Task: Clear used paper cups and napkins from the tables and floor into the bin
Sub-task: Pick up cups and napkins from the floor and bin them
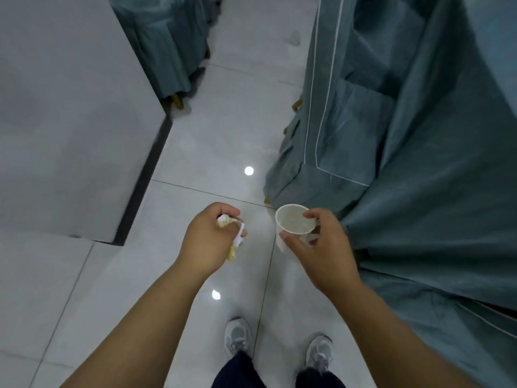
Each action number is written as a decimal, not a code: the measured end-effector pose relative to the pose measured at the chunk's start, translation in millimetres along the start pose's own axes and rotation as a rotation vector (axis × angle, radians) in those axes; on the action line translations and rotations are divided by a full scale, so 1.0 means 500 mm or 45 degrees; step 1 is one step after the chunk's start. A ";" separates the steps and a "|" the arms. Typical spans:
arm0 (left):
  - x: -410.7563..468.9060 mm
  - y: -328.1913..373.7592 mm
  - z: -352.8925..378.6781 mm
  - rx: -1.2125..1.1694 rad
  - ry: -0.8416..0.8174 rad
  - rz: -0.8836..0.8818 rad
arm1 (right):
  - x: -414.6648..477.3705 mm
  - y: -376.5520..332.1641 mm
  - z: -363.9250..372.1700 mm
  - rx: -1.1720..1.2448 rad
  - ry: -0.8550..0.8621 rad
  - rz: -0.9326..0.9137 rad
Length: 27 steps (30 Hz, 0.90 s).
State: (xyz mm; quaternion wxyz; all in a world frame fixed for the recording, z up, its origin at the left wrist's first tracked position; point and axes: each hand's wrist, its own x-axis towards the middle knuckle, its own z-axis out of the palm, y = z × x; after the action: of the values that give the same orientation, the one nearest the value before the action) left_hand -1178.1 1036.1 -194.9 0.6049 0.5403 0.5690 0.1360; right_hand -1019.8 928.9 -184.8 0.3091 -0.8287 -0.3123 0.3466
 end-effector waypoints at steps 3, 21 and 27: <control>-0.023 0.091 -0.054 -0.050 0.071 0.070 | -0.013 -0.094 -0.022 0.070 0.066 -0.062; 0.120 0.608 -0.215 -0.167 0.331 0.340 | 0.202 -0.573 -0.222 0.140 0.150 -0.558; 0.225 0.750 -0.260 -0.206 0.329 0.463 | 0.324 -0.714 -0.260 0.198 0.236 -0.627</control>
State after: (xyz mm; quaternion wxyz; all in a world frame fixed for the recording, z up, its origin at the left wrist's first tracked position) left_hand -1082.3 1330.8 77.4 0.5337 0.5619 0.5222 0.3559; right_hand -937.0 1228.0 87.6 0.4741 -0.7298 -0.4472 0.2064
